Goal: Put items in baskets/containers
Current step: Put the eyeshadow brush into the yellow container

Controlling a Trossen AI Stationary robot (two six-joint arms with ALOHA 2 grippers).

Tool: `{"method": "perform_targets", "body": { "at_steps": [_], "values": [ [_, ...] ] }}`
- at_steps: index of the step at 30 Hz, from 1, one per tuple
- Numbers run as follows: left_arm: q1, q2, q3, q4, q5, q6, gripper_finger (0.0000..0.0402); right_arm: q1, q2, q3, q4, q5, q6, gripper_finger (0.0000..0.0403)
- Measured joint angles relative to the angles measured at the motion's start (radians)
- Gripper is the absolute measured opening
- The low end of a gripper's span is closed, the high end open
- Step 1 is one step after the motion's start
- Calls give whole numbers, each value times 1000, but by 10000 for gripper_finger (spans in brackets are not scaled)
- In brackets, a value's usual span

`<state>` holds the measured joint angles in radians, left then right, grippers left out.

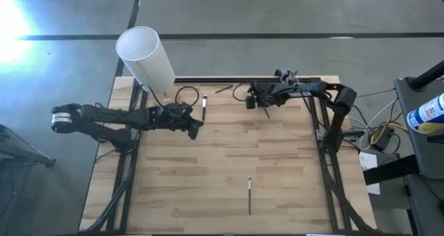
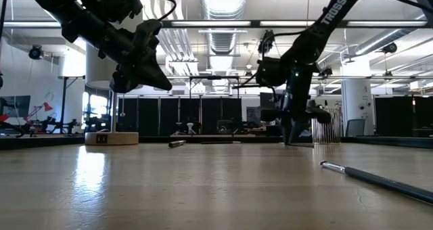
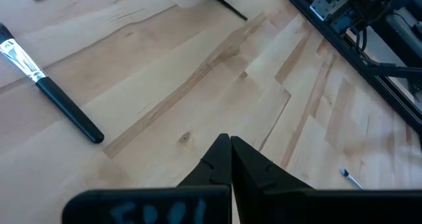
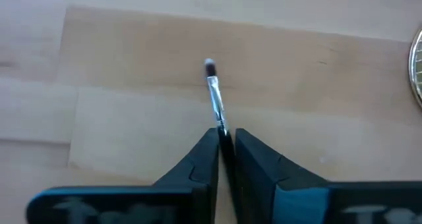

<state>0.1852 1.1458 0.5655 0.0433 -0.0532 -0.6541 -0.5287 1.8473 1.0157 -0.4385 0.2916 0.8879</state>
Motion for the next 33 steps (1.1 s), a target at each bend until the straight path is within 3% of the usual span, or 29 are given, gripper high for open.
{"method": "perform_targets", "body": {
  "at_steps": [4,11,20,28,33],
  "values": [
    [0,0,0,1,11,-12,0,45,0,-4,7,-8,-4,22],
    [0,-13,0,75,44,-27,0,124,-24,19,7,-149,-53,11],
    [0,-75,0,281,111,-39,0,235,-205,8,125,-120,-71,9],
    [0,-106,0,412,118,-81,6,340,-388,9,293,34,-144,9],
    [0,-109,0,421,120,-79,19,370,-509,9,316,210,-244,9]
  ]
}}
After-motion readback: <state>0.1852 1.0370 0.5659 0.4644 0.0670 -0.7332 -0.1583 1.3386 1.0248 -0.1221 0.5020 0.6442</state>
